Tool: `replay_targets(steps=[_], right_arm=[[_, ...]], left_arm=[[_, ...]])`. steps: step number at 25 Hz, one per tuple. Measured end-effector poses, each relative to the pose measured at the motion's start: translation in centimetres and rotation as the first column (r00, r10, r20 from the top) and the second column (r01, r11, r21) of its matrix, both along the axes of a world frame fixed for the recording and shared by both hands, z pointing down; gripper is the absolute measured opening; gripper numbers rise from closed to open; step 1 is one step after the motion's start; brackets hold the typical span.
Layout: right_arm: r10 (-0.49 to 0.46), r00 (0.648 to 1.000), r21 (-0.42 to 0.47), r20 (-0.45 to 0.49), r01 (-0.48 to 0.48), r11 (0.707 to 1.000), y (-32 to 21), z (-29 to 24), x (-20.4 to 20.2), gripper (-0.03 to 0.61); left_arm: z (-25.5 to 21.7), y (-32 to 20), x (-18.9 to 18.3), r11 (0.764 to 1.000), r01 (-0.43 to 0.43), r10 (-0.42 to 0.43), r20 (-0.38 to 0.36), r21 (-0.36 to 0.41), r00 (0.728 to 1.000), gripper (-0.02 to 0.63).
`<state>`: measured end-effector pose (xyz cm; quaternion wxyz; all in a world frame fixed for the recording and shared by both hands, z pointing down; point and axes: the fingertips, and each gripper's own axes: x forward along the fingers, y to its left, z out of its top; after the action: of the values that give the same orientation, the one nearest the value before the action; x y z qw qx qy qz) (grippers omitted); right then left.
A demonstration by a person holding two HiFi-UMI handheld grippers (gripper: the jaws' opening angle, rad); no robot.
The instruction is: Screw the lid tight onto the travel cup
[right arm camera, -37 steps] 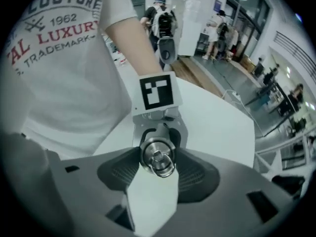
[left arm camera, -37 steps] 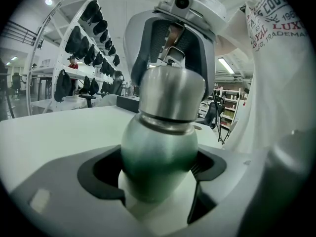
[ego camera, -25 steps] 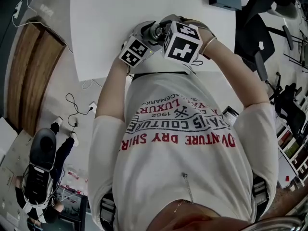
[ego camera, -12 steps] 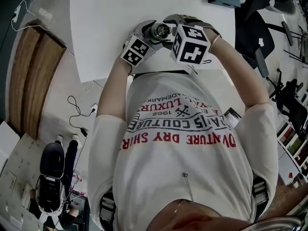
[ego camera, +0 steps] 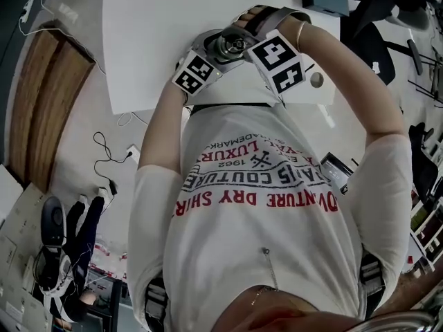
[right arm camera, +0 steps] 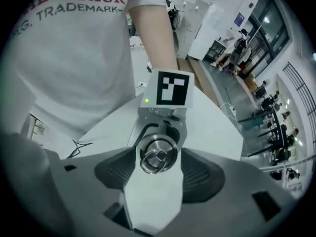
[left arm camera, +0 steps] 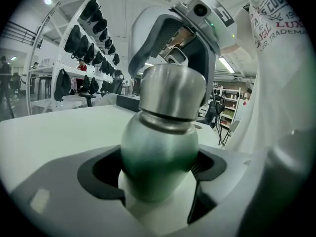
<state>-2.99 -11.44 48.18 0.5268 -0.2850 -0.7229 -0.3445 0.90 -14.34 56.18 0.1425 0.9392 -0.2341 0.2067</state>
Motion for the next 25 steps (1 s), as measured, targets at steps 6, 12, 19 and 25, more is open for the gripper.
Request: replay_targets(steps=[6,12,19,25], right_arm=[[-0.005,1.000,-0.061,-0.001,0.005,0.998,0.6,-0.2,-0.7,0.245],[0.158,0.987,-0.076,0.036,-0.155,0.985,0.6,-0.3,-1.2,0.245],[0.513,0.832,-0.201,0.210,-0.477,0.856,-0.7,-0.8,-1.4,0.244],[0.752,0.623,-0.233,0.217,-0.715,0.660,-1.3,-0.8,-1.9,0.244]], left_arm=[[-0.2,0.1,0.1,1.000,-0.003,0.003,0.002,0.004,1.000,0.407],[-0.2,0.3,-0.2,1.000,-0.003,0.003,0.002,0.008,1.000,0.407],[-0.1,-0.1,-0.2,1.000,-0.005,0.005,0.001,0.006,1.000,0.407],[-0.1,0.0,-0.5,1.000,-0.006,0.006,0.001,0.007,1.000,0.407]])
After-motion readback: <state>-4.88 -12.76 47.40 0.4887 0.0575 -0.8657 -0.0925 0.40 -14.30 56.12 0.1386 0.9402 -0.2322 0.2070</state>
